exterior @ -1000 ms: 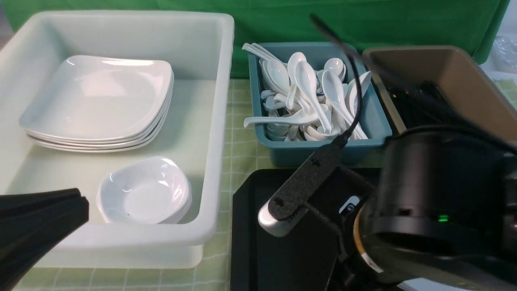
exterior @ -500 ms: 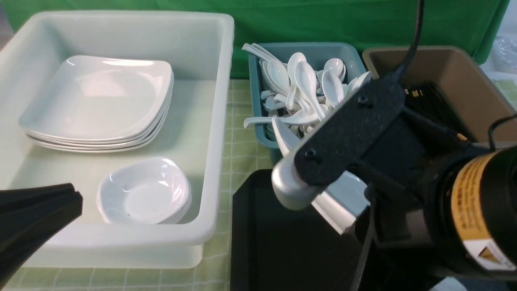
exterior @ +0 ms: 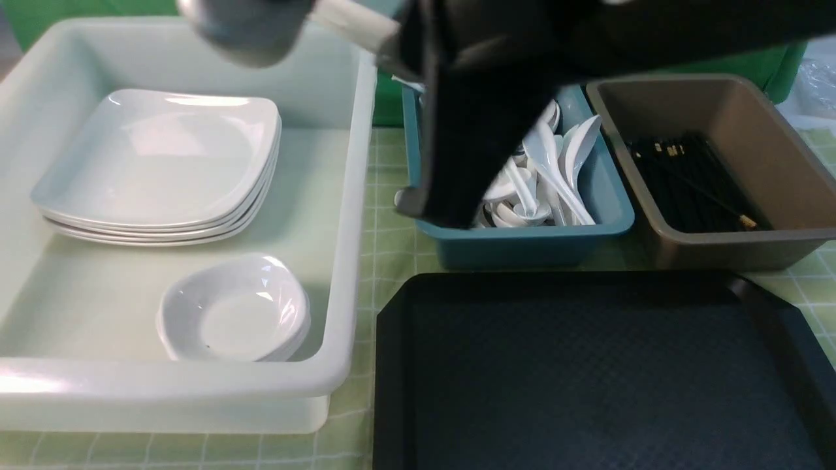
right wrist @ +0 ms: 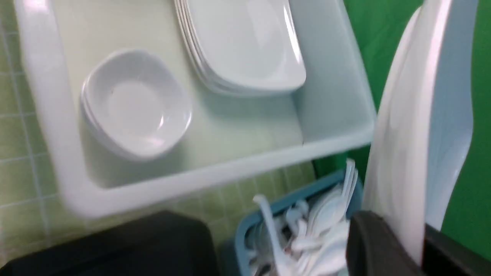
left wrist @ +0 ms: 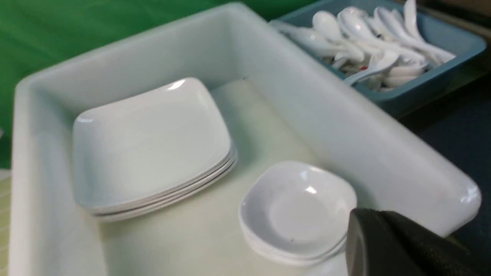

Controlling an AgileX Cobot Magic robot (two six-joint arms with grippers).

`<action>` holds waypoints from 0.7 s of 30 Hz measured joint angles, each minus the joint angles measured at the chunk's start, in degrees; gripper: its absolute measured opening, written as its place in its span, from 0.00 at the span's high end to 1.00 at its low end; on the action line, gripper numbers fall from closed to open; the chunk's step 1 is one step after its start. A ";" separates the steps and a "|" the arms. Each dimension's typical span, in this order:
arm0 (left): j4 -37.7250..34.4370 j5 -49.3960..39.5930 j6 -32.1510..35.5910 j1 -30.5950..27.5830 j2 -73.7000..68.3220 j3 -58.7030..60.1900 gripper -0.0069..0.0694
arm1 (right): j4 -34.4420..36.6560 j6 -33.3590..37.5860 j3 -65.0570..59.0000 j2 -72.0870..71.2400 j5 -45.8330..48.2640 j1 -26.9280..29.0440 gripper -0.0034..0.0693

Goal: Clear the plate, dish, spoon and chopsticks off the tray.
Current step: Use the right arm to put the plate into the large storage box on the left

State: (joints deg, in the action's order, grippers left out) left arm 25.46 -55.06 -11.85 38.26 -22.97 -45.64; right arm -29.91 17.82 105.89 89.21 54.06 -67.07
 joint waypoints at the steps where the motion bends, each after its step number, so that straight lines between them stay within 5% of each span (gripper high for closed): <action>1: 0.89 -2.39 -0.20 0.00 0.27 -0.69 0.88 | 3.63 5.03 1.50 3.07 -5.19 2.33 0.88; 9: 2.59 -7.26 -3.62 0.00 8.02 -1.02 0.88 | 29.49 31.85 15.98 21.78 -16.89 12.74 0.88; 21: -0.07 -7.23 -4.43 0.00 11.32 -1.02 0.88 | 32.94 42.38 37.53 50.45 -23.67 15.86 0.88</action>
State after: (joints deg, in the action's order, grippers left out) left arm 25.39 -62.29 -16.28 38.26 -11.65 -46.66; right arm 3.03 60.20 143.43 139.66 30.39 -51.21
